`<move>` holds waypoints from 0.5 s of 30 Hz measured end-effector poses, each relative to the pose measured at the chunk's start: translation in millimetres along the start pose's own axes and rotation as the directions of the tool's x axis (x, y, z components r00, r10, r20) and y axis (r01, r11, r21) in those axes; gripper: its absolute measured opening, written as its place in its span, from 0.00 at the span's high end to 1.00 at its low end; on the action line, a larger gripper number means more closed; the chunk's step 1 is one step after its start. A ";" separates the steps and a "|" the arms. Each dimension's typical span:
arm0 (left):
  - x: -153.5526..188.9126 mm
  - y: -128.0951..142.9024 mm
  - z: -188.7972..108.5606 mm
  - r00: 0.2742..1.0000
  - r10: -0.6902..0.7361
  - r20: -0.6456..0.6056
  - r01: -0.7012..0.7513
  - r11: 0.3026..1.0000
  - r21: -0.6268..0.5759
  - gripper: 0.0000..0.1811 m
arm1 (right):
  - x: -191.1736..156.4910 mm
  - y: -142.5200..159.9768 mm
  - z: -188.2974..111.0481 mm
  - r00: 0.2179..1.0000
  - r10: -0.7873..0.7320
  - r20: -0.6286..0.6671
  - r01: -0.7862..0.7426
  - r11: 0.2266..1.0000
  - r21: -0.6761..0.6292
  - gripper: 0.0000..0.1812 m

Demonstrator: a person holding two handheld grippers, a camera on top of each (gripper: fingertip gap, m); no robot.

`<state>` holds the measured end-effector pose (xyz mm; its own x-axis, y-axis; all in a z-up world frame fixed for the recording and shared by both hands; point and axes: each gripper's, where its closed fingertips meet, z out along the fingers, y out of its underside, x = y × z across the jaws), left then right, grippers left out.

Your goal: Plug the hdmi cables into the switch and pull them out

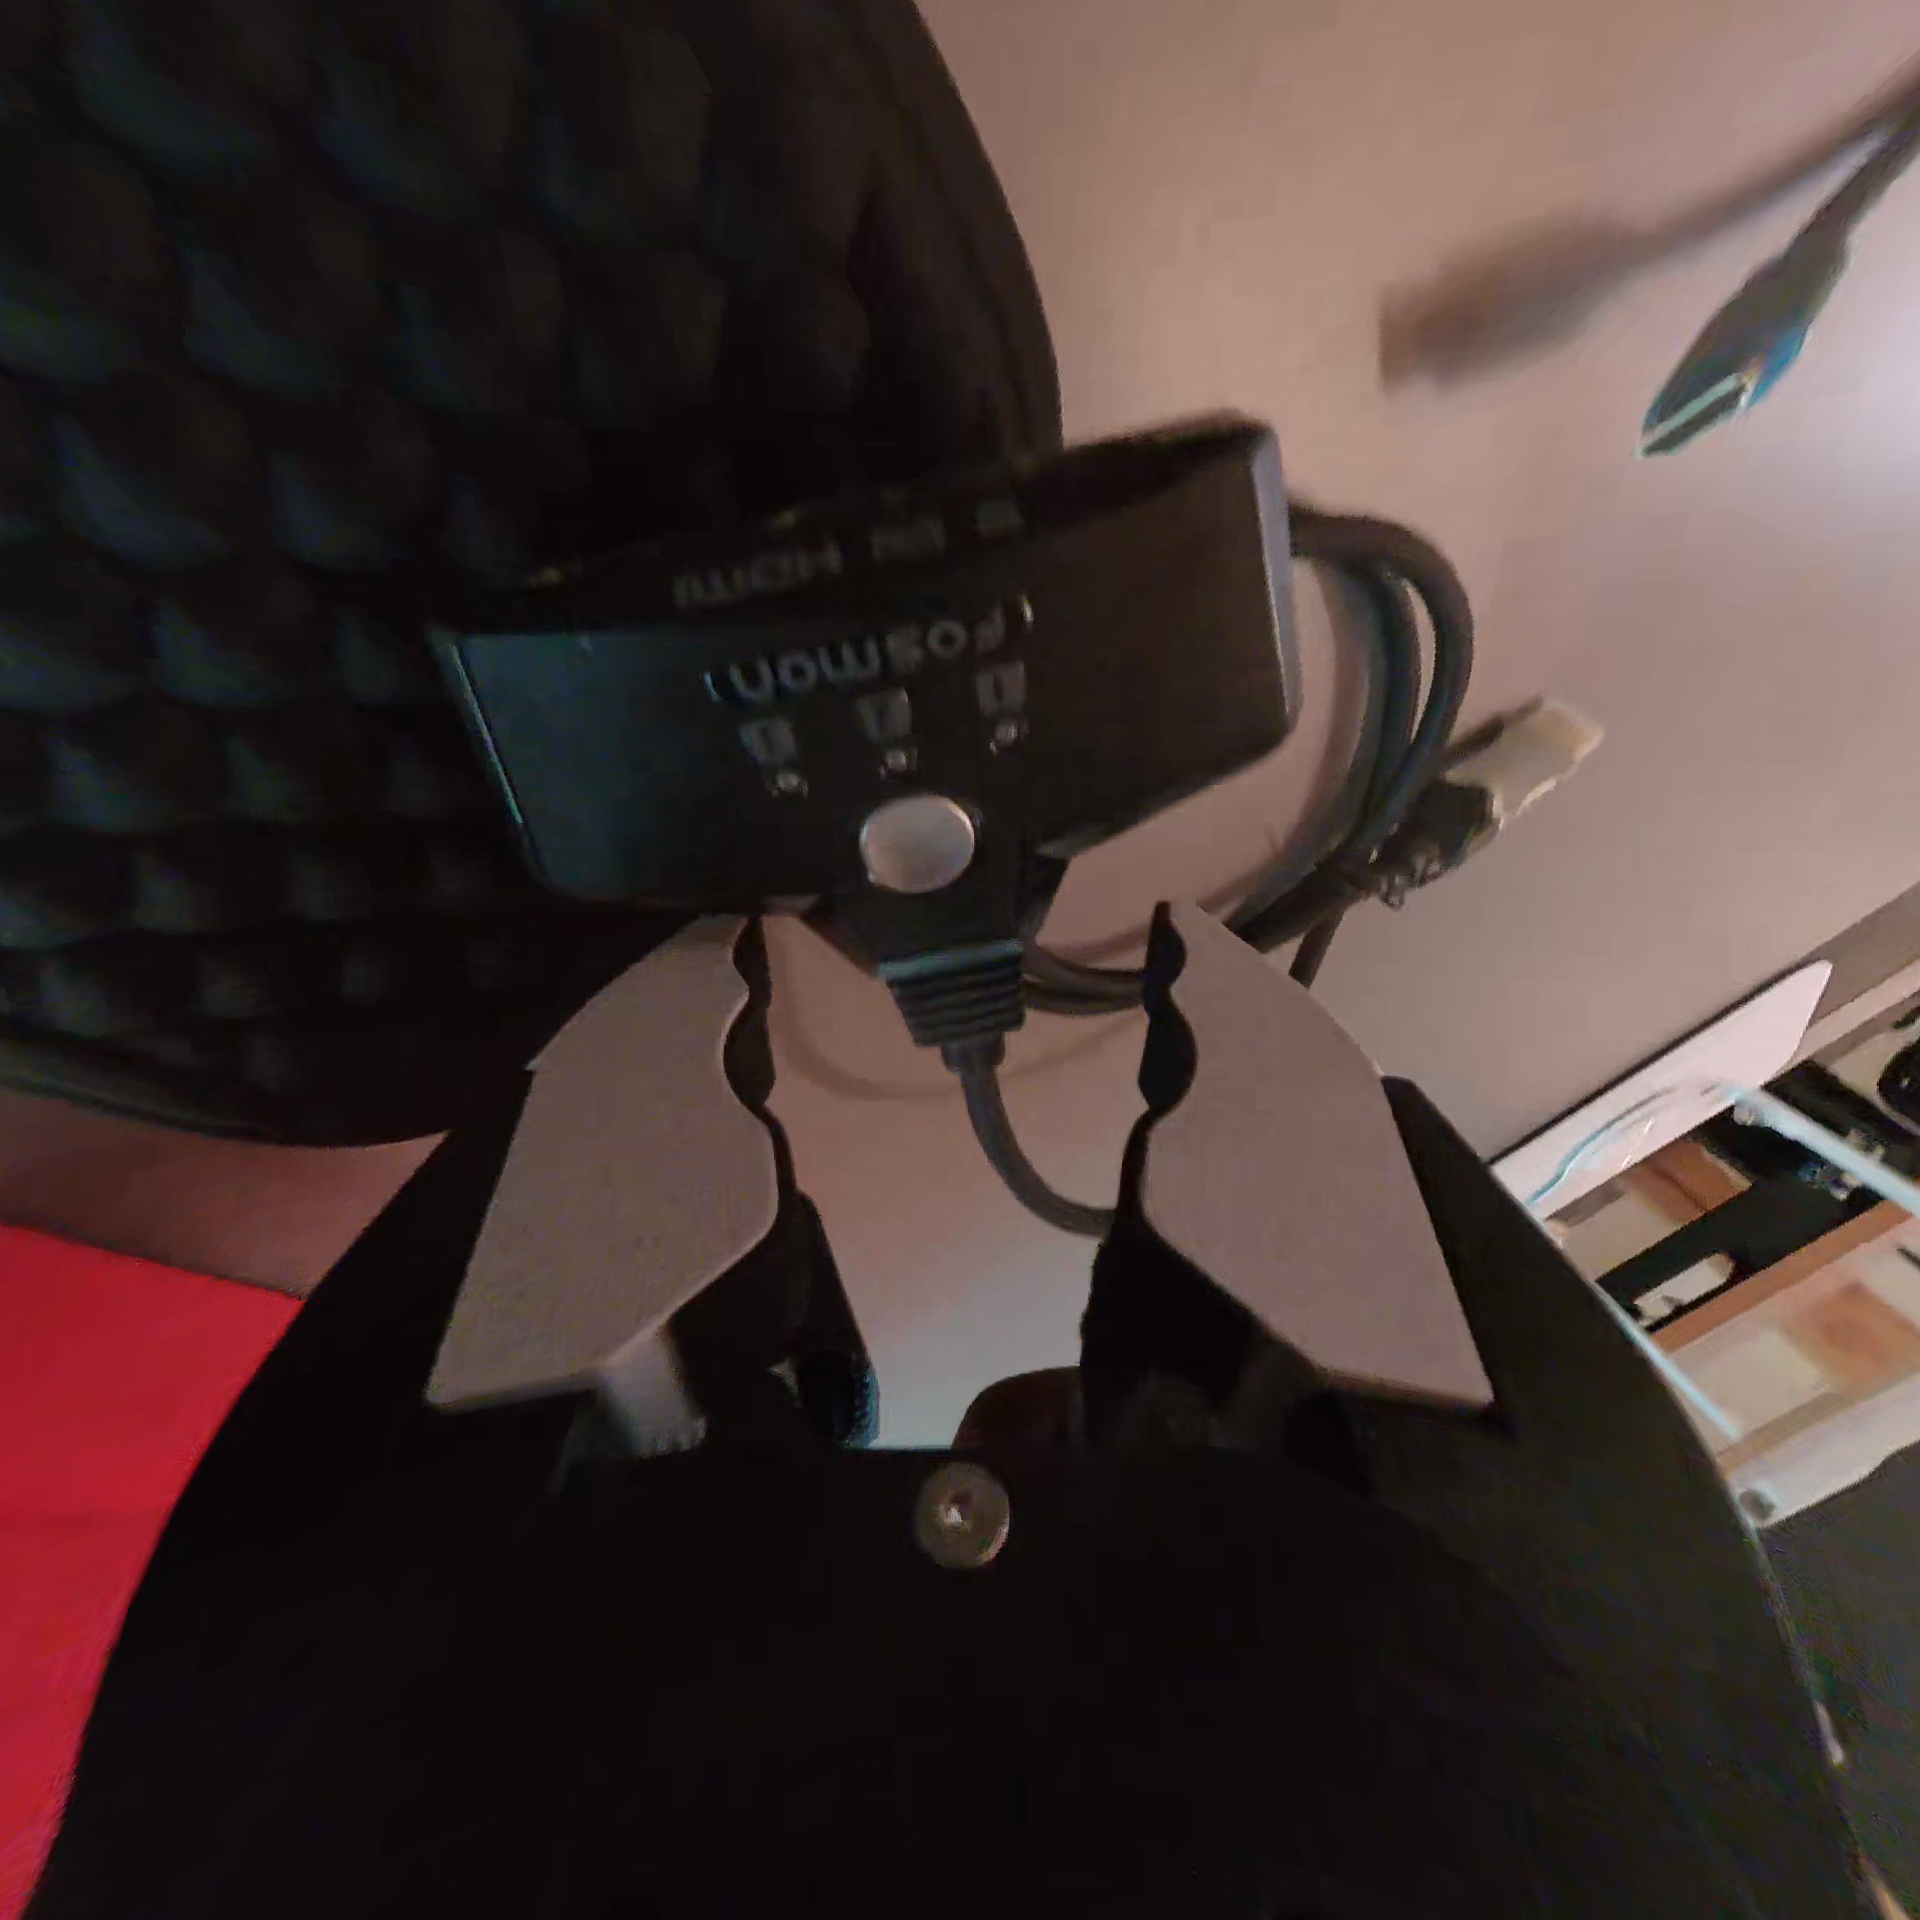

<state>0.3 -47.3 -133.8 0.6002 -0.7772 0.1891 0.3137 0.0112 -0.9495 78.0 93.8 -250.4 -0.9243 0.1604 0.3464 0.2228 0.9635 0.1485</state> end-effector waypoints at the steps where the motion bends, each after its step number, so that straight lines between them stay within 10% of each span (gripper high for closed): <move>1: 0.4 0.6 0.3 1.000 0.003 -0.002 -0.003 1.000 -0.004 0.88 | -0.4 -1.8 1.9 1.000 -0.015 0.010 0.015 1.000 0.002 0.63; 8: -0.4 0.8 0.3 1.000 0.005 0.003 -0.005 1.000 -0.003 0.88 | 0.3 -10.3 -1.5 0.981 0.176 0.086 -0.187 0.973 0.138 0.80; 15: -3.6 4.4 5.2 0.986 0.137 0.095 -0.133 0.990 -0.052 0.88 | 12.9 -52.1 -43.6 0.718 0.651 0.245 -0.686 0.604 0.406 0.79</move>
<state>3.4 -41.1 -137.3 0.7047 -0.7050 0.0802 0.1929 0.0816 -0.9778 68.0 36.3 -213.2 -0.5947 0.7951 0.1188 0.6425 0.5589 -0.5243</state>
